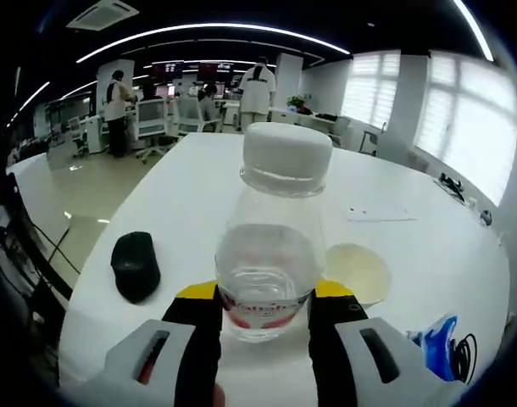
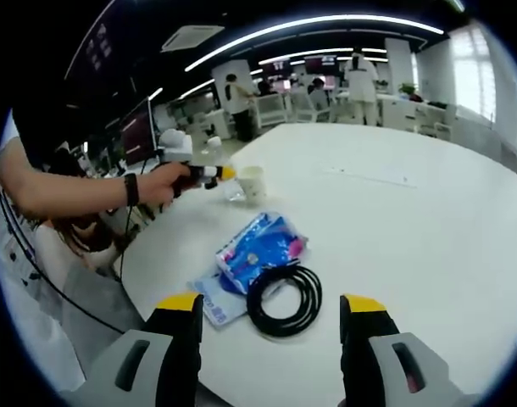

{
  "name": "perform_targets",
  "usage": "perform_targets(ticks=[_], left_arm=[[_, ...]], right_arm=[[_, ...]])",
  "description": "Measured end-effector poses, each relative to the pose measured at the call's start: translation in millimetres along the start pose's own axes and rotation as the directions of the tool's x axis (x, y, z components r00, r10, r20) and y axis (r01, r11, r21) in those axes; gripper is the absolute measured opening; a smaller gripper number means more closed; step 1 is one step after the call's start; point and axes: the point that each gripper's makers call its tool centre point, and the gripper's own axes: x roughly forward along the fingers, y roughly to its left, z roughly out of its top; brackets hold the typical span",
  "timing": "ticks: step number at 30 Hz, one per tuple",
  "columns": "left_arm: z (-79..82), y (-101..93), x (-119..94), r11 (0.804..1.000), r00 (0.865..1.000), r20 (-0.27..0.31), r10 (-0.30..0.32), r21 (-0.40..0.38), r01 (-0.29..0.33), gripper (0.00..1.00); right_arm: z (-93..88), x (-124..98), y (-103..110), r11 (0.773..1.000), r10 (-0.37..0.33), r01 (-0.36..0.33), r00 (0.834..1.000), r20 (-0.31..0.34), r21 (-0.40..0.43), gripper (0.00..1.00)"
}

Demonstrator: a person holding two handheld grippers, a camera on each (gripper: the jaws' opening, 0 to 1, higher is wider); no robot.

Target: Arrange the tabletop items into an orderly group along one side of the table until the central work area is clear of visible clutter.

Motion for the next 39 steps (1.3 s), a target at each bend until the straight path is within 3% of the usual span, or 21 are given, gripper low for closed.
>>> perform_targets(ticks=[8, 15, 21, 24, 27, 39], left_arm=[[1.1, 0.1, -3.9, 0.998, 1.000, 0.007, -0.011, -0.063, 0.011, 0.41], [9.1, 1.3, -9.0, 0.998, 0.999, 0.037, -0.010, -0.064, 0.012, 0.42], [20.3, -3.9, -30.8, 0.998, 0.999, 0.051, -0.009, -0.060, 0.012, 0.43], [20.5, -3.2, -31.8, 0.998, 0.998, 0.056, -0.014, -0.065, 0.018, 0.44], [30.2, -13.7, -51.1, 0.998, 0.997, 0.068, -0.019, -0.057, 0.023, 0.44], [14.1, -22.7, -90.9, 0.998, 0.998, 0.070, -0.008, -0.057, 0.012, 0.45]], right_arm=[[2.9, 0.8, 0.7, 1.000, 0.005, -0.005, 1.000, 0.011, -0.003, 0.66], [0.9, -3.2, 3.3, 1.000, 0.007, -0.007, 1.000, 0.020, 0.001, 0.66], [2.4, -3.4, 3.4, 1.000, 0.014, -0.014, 0.999, 0.037, 0.006, 0.66], [1.8, -4.0, 4.9, 1.000, 0.020, -0.020, 0.999, 0.045, 0.006, 0.66], [1.7, -5.0, 6.2, 1.000, 0.028, -0.028, 0.998, 0.052, 0.003, 0.66], [3.9, -8.6, 4.3, 0.998, 0.061, -0.060, 0.995, 0.078, -0.008, 0.66]])
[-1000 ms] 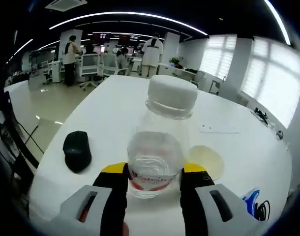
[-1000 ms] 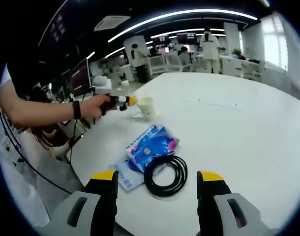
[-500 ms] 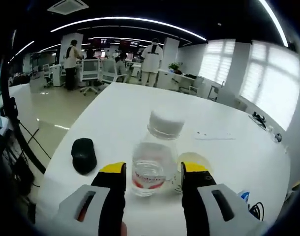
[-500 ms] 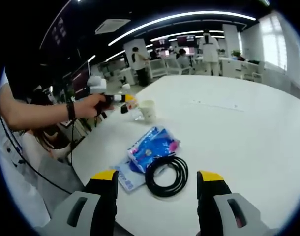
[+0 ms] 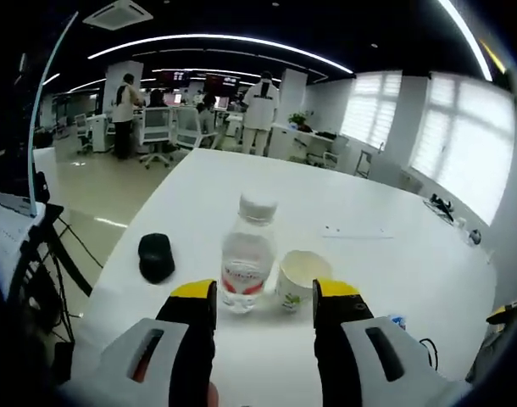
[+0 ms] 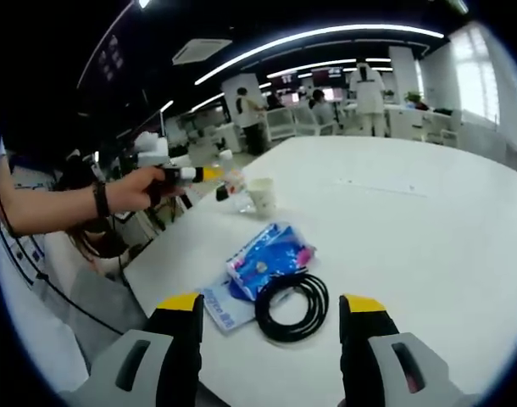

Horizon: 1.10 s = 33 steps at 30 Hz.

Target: Arrange the tabletop items into an orderly group along one side of the table until the central work area is clear of visible clutter.

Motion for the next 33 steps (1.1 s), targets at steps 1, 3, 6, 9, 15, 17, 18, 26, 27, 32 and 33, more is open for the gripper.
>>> perform_targets(ticks=[1, 3, 6, 9, 15, 17, 18, 26, 27, 32, 33], left_arm=[[-5.6, 0.0, -6.0, 1.000, 1.000, -0.010, 0.001, -0.015, -0.002, 0.45], [-13.0, 0.7, -14.3, 1.000, 1.000, -0.018, 0.009, -0.026, -0.009, 0.46], [-25.4, 3.6, -27.4, 0.999, 0.999, -0.032, 0.021, -0.045, -0.022, 0.45], [-38.4, 4.6, -42.0, 0.997, 0.999, -0.040, 0.035, -0.065, -0.038, 0.45], [-68.0, -3.0, -66.9, 0.993, 0.996, -0.062, 0.057, -0.103, -0.063, 0.44], [-79.3, -3.1, -68.2, 0.990, 0.995, -0.073, 0.062, -0.120, -0.071, 0.44], [-82.9, -3.7, -69.2, 0.989, 0.995, -0.077, 0.063, -0.126, -0.073, 0.44], [-106.6, -29.3, -90.6, 0.983, 0.993, -0.097, 0.059, -0.168, -0.075, 0.44], [-109.4, -30.5, -91.4, 0.982, 0.993, -0.100, 0.058, -0.175, -0.075, 0.44], [-122.2, -52.7, -102.9, 0.979, 0.993, -0.110, 0.049, -0.191, -0.070, 0.43], [-120.8, -50.6, -100.5, 0.979, 0.993, -0.111, 0.047, -0.194, -0.068, 0.43]], right_arm=[[-0.3, -0.2, -2.0, 1.000, 0.001, -0.001, 1.000, 0.001, -0.001, 0.66], [-1.0, -1.0, -2.2, 1.000, 0.004, -0.004, 1.000, 0.004, 0.000, 0.66], [-3.1, -1.8, -2.5, 1.000, 0.010, -0.010, 1.000, 0.005, 0.000, 0.66], [-5.9, -3.3, -0.7, 1.000, 0.019, -0.019, 1.000, 0.004, 0.004, 0.66], [-12.9, -0.5, -2.0, 0.999, 0.039, -0.039, 0.999, -0.007, 0.003, 0.66], [-12.2, -1.3, -2.0, 0.999, 0.047, -0.046, 0.999, -0.011, 0.003, 0.66], [-12.5, -0.8, -2.5, 0.999, 0.051, -0.051, 0.999, -0.013, 0.002, 0.66], [-13.8, 1.1, -2.4, 0.997, 0.077, -0.078, 0.997, -0.020, -0.006, 0.65], [-13.9, 0.9, -3.1, 0.997, 0.081, -0.081, 0.996, -0.021, -0.008, 0.65], [-15.0, 0.0, -3.4, 0.995, 0.093, -0.094, 0.995, -0.022, -0.014, 0.65], [-16.2, -0.6, -4.4, 0.995, 0.097, -0.098, 0.995, -0.025, -0.016, 0.65]])
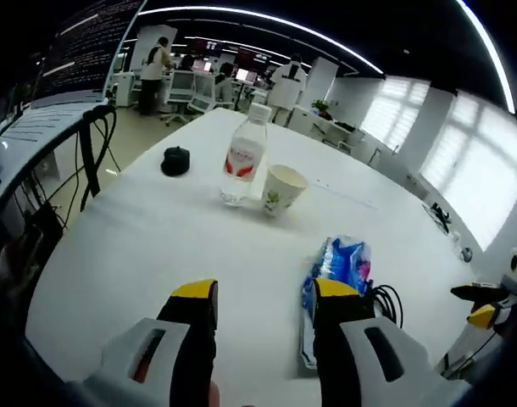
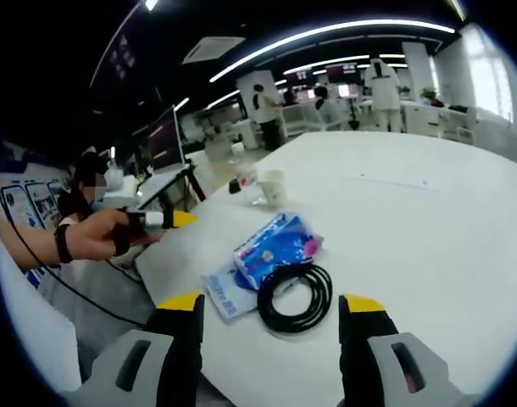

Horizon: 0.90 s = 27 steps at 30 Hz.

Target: Arrange the tabletop items into an orderly group along one side of the table until the central work area is clear of visible clutter.

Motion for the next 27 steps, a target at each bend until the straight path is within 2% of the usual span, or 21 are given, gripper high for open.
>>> perform_targets(ticks=[7, 12, 14, 17, 27], left_arm=[[-15.7, -21.5, -5.5, 1.000, 1.000, -0.010, -0.017, 0.008, 0.017, 0.43], [-25.6, -22.8, 5.5, 0.999, 0.999, -0.026, -0.033, -0.013, 0.033, 0.43], [-34.1, -39.1, 1.0, 0.999, 0.998, -0.038, -0.047, -0.020, 0.046, 0.43], [-41.3, -53.4, -3.0, 0.998, 0.996, -0.056, -0.065, -0.017, 0.064, 0.43], [-52.2, -71.7, 4.8, 0.995, 0.990, -0.100, -0.100, -0.021, 0.099, 0.43]], right_arm=[[-5.3, -5.9, -2.7, 1.000, 0.014, -0.014, 1.000, -0.012, -0.014, 0.65], [-6.6, -10.2, -5.1, 1.000, 0.009, -0.009, 1.000, -0.002, -0.014, 0.65], [-9.0, -11.7, -5.6, 1.000, 0.001, -0.001, 1.000, 0.002, -0.010, 0.65], [-10.1, -15.0, -6.0, 1.000, -0.010, 0.010, 1.000, 0.008, 0.001, 0.65], [-19.7, -29.1, -4.1, 0.997, -0.054, 0.051, 0.998, 0.039, 0.054, 0.65]])
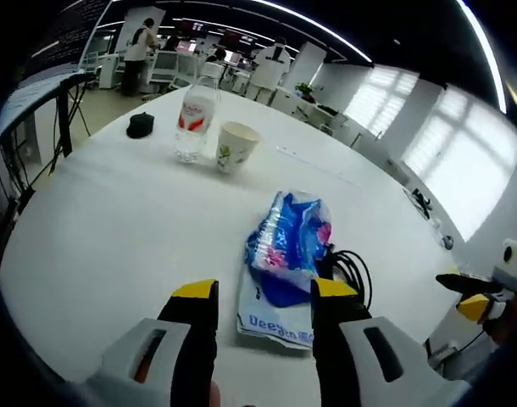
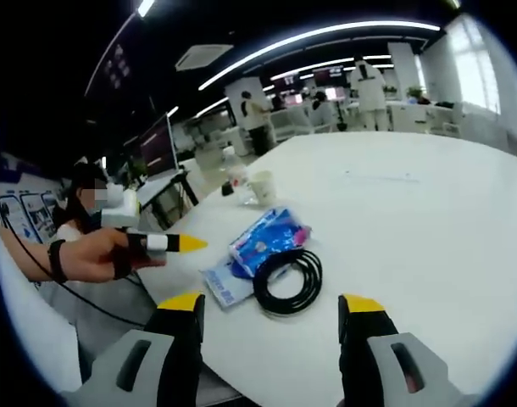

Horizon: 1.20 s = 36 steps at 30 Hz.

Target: Arrange the tabletop items into an orderly group along one side of the table until the central work area is clear of visible clutter.

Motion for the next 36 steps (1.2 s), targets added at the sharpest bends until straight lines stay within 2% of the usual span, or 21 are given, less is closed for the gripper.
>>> perform_targets(ticks=[5, 11, 16, 22, 29, 33, 36], left_arm=[[-4.7, -9.8, 9.1, 1.000, 0.999, -0.020, -0.029, 0.003, 0.029, 0.42], [-11.3, -17.2, 17.4, 0.999, 0.998, -0.047, -0.042, -0.013, 0.041, 0.42], [-19.9, -26.2, 28.6, 0.996, 0.995, -0.082, -0.059, -0.069, 0.053, 0.41], [-20.1, -23.2, 44.2, 0.991, 0.996, -0.087, -0.038, -0.134, 0.026, 0.41], [-24.3, -20.2, 65.1, 0.970, 0.995, -0.097, -0.017, -0.244, -0.007, 0.40], [-27.3, -20.4, 71.1, 0.967, 0.995, -0.102, -0.006, -0.255, -0.021, 0.38], [-27.4, -17.5, 73.2, 0.975, 0.994, -0.108, 0.014, -0.220, -0.038, 0.30]], right_arm=[[-5.6, -5.8, -3.1, 1.000, -0.020, 0.020, 1.000, 0.005, 0.017, 0.65], [-4.2, -7.2, -7.7, 0.999, -0.038, 0.037, 0.999, 0.011, 0.029, 0.65], [-1.6, -6.7, -8.6, 0.998, -0.044, 0.044, 0.999, 0.020, 0.037, 0.65], [-4.2, -5.1, -8.1, 0.998, -0.050, 0.049, 0.999, 0.019, 0.048, 0.65], [-9.1, -6.9, -8.3, 0.996, -0.058, 0.057, 0.998, 0.013, 0.062, 0.65], [-12.5, -6.1, -12.2, 0.996, -0.063, 0.062, 0.998, 0.011, 0.070, 0.65], [-13.8, -8.4, -12.0, 0.995, -0.063, 0.063, 0.998, 0.007, 0.073, 0.65]])
